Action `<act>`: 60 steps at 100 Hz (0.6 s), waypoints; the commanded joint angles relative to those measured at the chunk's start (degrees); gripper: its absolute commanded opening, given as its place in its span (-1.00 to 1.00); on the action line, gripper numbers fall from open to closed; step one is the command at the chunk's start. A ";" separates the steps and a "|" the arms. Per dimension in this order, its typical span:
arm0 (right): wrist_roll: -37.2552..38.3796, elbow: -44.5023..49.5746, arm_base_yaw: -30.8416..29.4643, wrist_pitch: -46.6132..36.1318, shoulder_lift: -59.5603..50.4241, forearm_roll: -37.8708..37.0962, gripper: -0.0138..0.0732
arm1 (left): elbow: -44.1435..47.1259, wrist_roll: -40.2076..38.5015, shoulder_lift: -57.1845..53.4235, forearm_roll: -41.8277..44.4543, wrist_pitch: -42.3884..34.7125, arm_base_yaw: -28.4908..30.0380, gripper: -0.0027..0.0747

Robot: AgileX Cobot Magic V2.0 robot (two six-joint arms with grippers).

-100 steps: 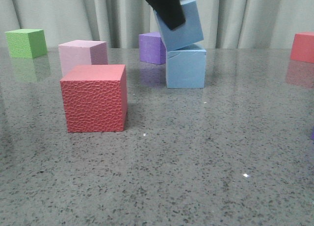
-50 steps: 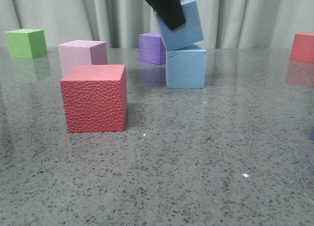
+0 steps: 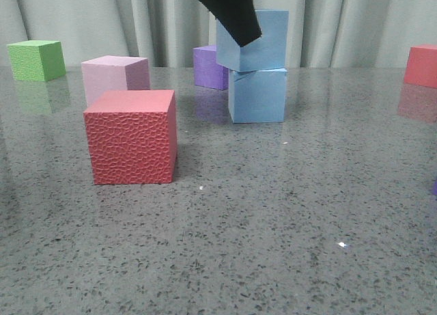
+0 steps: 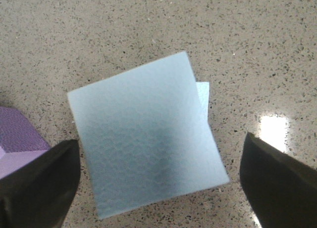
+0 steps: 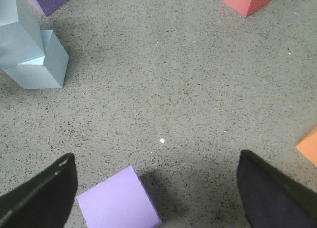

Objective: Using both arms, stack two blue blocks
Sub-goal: 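Open the left gripper and raise it off the stack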

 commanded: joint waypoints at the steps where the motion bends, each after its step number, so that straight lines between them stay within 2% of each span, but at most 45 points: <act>1: -0.25 -1.30 -0.12 -4.00 -0.19 -0.04 0.81 | -1.37 0.30 -3.34 -1.83 -1.58 -0.39 0.71; 20: -0.25 -1.30 -0.12 -4.00 -0.19 -0.04 0.81 | -2.72 0.30 -3.45 -1.83 -1.47 -0.39 0.79; 47: -0.25 -1.30 -0.12 -4.00 -0.19 -0.04 0.81 | -4.89 0.30 -4.66 -2.20 -0.72 -0.39 0.79; 60: -0.25 -1.30 -0.12 -4.00 -0.19 -0.04 0.81 | -5.22 -3.16 -6.58 -0.67 0.94 -0.39 0.78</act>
